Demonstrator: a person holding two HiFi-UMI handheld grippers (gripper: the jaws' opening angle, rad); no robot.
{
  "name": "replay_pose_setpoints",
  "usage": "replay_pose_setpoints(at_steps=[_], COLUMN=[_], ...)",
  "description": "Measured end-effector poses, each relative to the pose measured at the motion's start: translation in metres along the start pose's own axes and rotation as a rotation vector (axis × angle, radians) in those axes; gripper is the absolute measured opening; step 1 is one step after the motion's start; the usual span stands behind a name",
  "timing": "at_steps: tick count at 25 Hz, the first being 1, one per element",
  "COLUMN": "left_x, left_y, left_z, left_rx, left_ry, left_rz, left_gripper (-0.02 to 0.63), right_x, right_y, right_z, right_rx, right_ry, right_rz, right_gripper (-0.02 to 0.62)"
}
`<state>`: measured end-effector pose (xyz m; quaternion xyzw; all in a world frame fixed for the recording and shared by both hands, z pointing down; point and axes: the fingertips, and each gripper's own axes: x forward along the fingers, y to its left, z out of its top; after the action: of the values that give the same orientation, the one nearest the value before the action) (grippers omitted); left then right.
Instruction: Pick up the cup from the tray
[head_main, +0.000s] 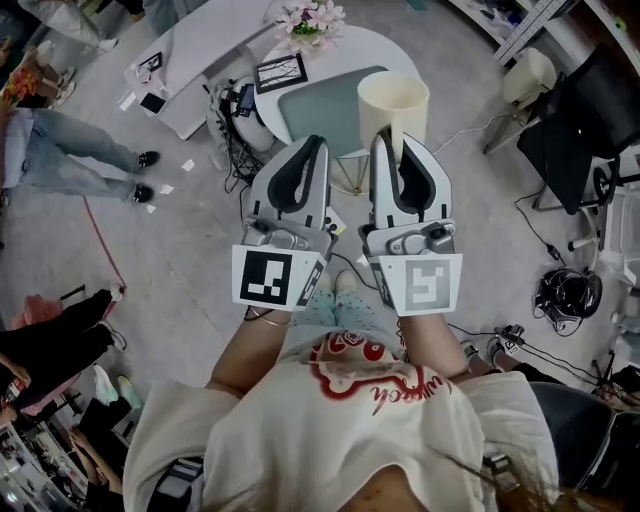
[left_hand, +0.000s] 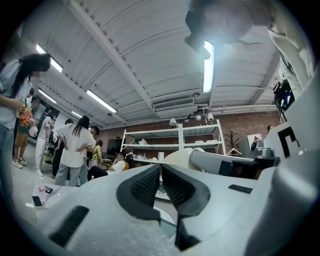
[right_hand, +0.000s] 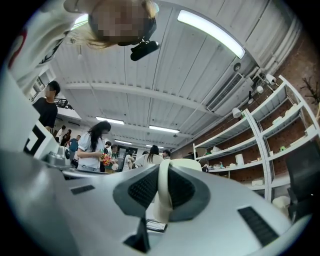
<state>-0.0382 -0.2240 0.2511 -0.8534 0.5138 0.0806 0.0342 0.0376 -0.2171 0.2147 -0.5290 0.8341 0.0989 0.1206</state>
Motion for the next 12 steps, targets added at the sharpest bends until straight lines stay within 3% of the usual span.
replay_pose_setpoints(at_steps=[8,12], left_x=[-0.022,-0.036], left_y=[-0.009,-0.009], left_z=[0.013,0.012], left_rx=[-0.008,0.007], left_ry=[-0.021,0.003], left_rz=[-0.01,-0.024], left_gripper=[0.026,0.026], right_x=[-0.016,-0.022], right_y=[0.022,0.029], right_z=[0.018,-0.009], right_rx=[-0.028,-0.04], right_ry=[-0.05,0.1], right_rz=[0.001,-0.06], right_gripper=[0.049,0.049])
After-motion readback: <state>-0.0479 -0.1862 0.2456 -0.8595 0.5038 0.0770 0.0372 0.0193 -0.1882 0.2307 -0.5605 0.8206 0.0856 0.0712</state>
